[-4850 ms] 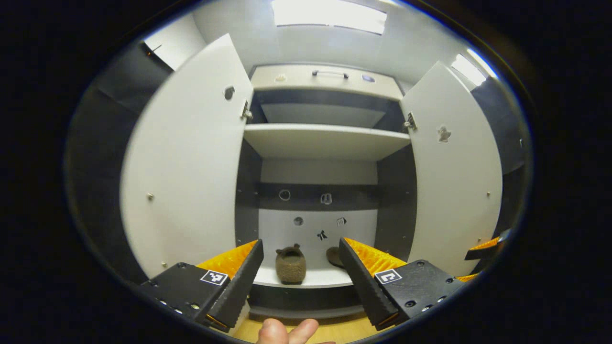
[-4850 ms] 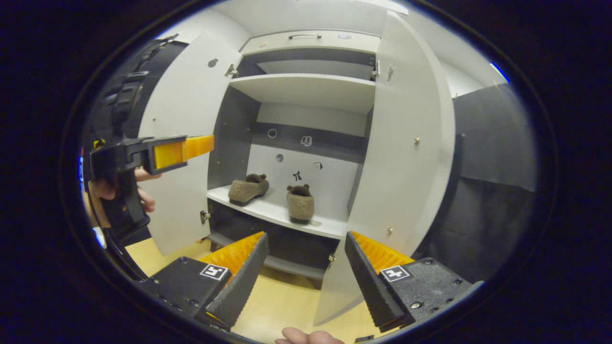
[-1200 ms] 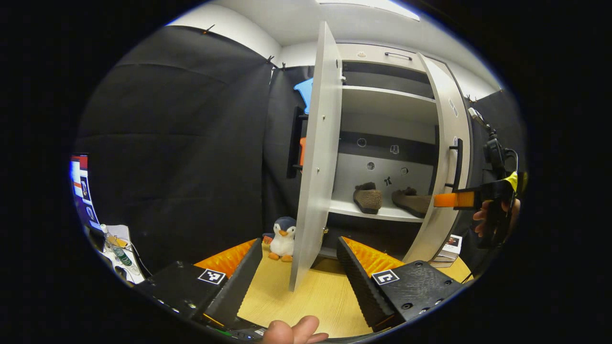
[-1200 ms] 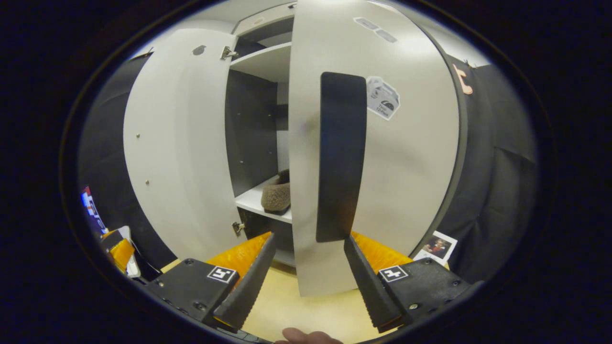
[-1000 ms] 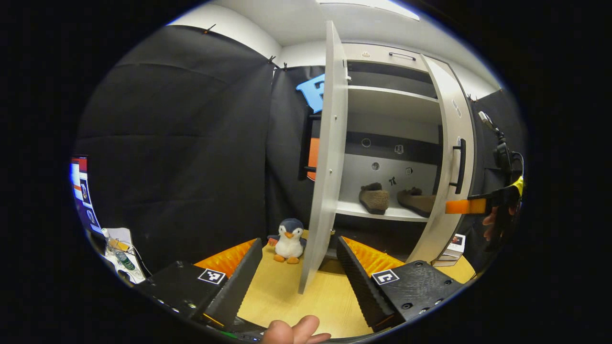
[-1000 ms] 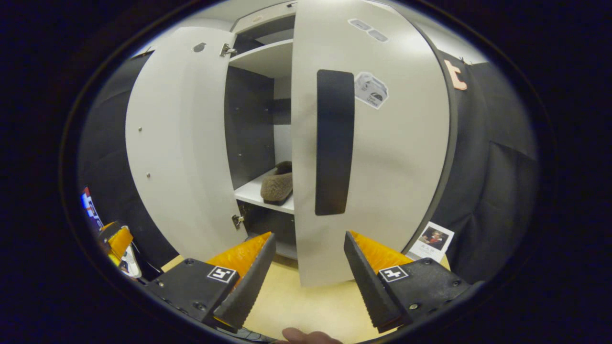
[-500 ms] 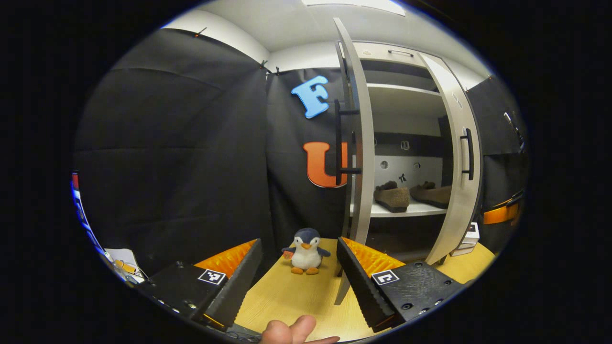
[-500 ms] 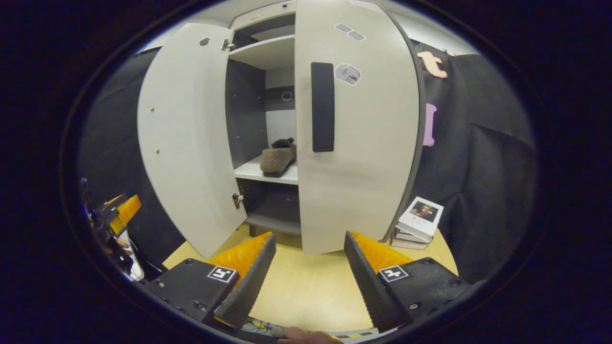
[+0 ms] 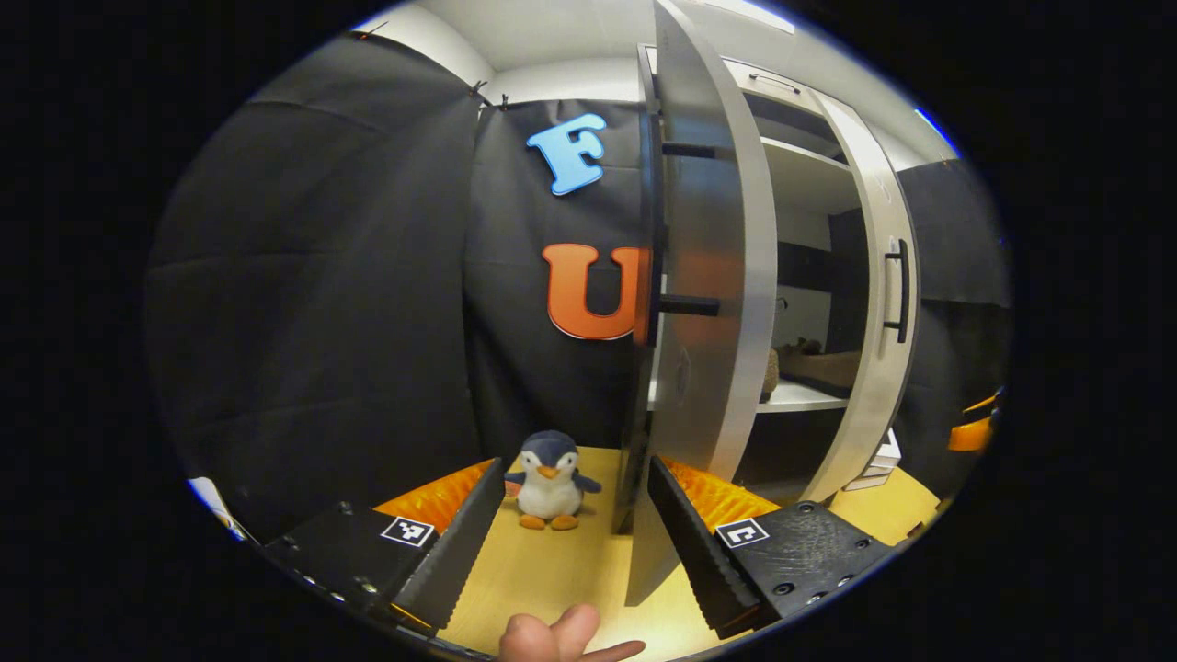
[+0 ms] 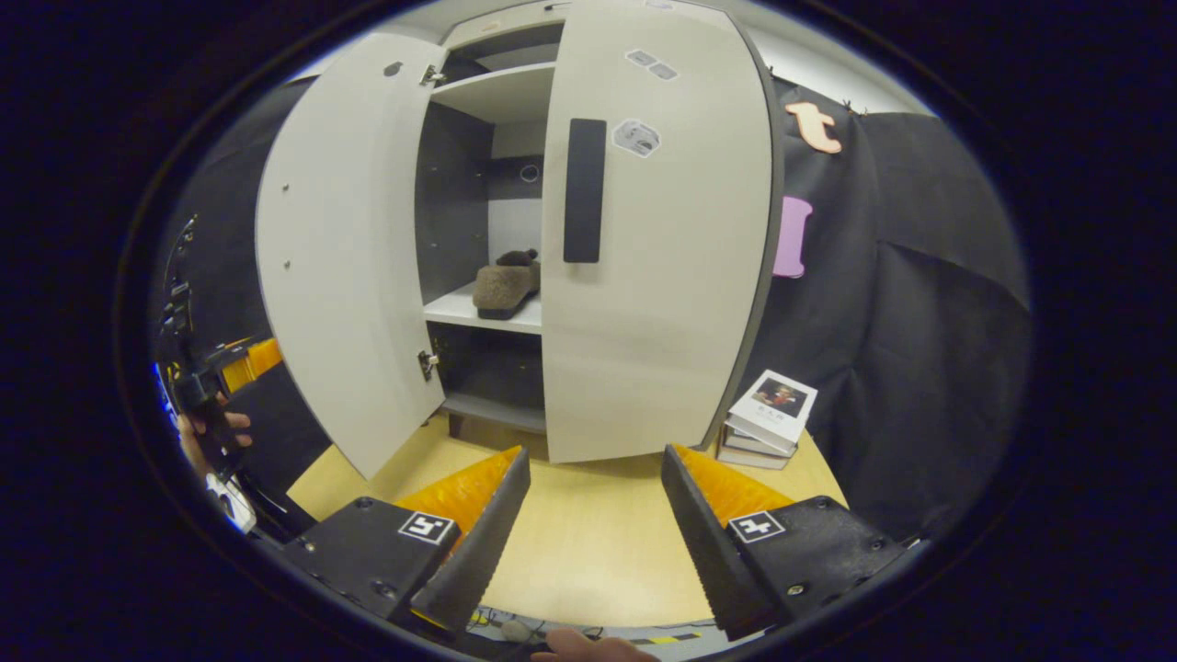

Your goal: Grab one shoe with the right hand and put it into the shoe cabinet, grab the other shoe with the left hand and put it into the shoe cabinet; then close the right door with the right hand and the left door with the left hand.

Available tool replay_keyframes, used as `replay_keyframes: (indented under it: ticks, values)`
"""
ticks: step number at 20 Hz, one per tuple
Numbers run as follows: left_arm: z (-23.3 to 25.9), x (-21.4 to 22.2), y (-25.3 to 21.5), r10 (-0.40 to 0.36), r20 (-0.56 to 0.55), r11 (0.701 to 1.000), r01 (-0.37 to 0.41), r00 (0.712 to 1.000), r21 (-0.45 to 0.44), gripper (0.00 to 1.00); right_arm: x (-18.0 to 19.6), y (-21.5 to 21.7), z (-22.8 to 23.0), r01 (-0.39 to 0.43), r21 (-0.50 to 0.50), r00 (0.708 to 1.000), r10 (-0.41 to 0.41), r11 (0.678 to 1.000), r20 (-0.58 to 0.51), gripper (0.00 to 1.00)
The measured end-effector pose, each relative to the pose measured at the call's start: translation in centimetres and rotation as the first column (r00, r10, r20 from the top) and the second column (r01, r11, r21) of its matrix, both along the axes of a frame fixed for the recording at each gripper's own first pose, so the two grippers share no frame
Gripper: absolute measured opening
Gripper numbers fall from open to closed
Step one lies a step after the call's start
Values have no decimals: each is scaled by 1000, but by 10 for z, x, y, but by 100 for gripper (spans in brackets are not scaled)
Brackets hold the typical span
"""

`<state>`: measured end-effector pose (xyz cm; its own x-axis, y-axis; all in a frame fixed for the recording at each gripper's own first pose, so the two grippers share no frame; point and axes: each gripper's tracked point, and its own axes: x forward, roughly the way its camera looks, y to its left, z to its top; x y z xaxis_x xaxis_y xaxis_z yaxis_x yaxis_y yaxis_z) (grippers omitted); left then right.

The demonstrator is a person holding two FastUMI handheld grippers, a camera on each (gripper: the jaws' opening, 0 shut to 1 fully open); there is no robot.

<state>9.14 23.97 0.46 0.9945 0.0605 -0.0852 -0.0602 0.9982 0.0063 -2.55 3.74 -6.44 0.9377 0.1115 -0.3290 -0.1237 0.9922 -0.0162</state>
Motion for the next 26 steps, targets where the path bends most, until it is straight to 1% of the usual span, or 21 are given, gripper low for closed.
replay_keyframes:
  ticks: [1,3,4,5,6,9,11,13,15,17,19,21,22,24,26]
  values:
    - [2,0,-1,0,12,999,-1,1000,40,92,-1,0,-1,2,6,1000,-2,1000,-6,94]
    - [6,-2,-6,-12,15,994,10,1000,105,92,-1,4,-5,-9,3,1000,9,1000,-21,94]
    - [7,-1,-13,-37,4,993,36,999,113,92,-1,7,-7,-16,-7,1000,16,1000,-26,94]
    - [6,0,-22,-64,-12,992,65,998,106,100,0,9,-8,-22,-18,999,21,1000,-28,94]
    - [5,2,-33,-90,-22,991,92,996,98,91,0,11,-7,-30,-24,999,29,999,-27,94]
    - [7,7,-61,-135,1,985,134,991,111,91,0,14,-3,-39,-30,999,38,999,-12,94]
    - [6,12,-83,-145,5,985,144,989,96,89,0,11,-4,-38,-32,999,38,999,-13,94]
    - [7,15,-107,-168,23,985,166,986,48,89,-1,3,-9,-24,-23,999,23,999,-22,94]
    - [8,20,-135,-209,29,978,209,977,-8,90,-4,-2,-16,-13,-10,999,12,1000,-46,94]
    - [7,21,-162,-261,24,964,262,965,-51,90,-5,-8,-16,-1,-4,999,1,1000,-49,94]
    - [11,19,-165,-259,33,964,261,965,-58,93,-5,-10,-15,1,6,999,-1,1000,-45,94]
    - [6,8,-165,-260,16,963,260,966,-66,93,-4,-8,-17,-3,21,999,4,1000,-44,95]
    - [0,0,-163,-259,-1,963,258,966,-71,93,-4,-7,-19,-9,32,999,10,999,-49,94]
    - [-15,-20,-157,-240,-41,969,237,970,-77,94,-3,-2,-19,-13,58,999,15,998,-41,94]
    - [-28,-42,-150,-208,-87,976,201,974,-85,93,0,2,-12,-12,73,1000,13,997,-11,94]
